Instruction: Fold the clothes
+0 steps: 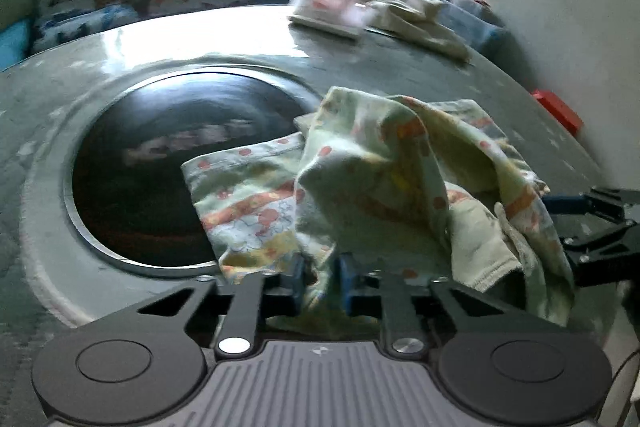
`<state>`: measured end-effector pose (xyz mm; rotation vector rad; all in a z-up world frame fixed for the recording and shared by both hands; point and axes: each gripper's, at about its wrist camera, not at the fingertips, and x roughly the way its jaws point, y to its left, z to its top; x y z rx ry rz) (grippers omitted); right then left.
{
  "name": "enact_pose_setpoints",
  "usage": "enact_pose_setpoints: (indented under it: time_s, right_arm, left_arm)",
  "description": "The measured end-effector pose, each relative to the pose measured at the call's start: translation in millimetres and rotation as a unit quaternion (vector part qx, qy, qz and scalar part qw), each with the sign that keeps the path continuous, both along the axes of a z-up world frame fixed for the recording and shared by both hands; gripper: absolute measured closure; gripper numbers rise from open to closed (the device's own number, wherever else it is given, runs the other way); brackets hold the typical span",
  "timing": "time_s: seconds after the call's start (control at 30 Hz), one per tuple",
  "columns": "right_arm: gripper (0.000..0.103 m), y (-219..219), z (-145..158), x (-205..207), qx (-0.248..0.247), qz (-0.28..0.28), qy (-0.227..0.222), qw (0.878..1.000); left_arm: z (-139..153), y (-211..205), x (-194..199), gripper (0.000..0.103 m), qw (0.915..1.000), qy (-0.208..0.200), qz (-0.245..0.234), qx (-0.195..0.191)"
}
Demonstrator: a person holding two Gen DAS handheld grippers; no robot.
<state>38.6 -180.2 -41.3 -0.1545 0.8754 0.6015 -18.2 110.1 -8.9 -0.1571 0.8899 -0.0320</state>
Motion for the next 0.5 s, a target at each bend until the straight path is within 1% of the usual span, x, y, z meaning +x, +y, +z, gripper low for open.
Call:
enact_pose_setpoints:
  time_s: [0.17, 0.33, 0.43, 0.5]
  right_arm:
    - [0.016, 59.1, -1.8, 17.1, 0.003, 0.052, 0.001, 0.999]
    - [0.016, 112.7, -3.5, 33.9, 0.002, 0.093, -0.004, 0.996]
    - [0.016, 139.0, -5.3, 38.7, -0.005, 0.115, -0.009, 0.993]
    - [0.016, 152.9, -5.6, 39.4, -0.017, 0.131, -0.013, 0.991]
  left_arm:
    - [0.7, 45.6, 2.8, 0.089, 0.9987, -0.005, 0.051, 0.004]
    - [0.6, 85.9, 6.1, 0.089, 0.9951, -0.004, 0.098, 0.013]
    - [-0.3, 105.4, 6.3, 0.088, 0.9931, 0.003, 0.117, 0.016]
    - [0.1, 113.3, 5.2, 0.088, 0.9927, 0.005, 0.120, 0.013]
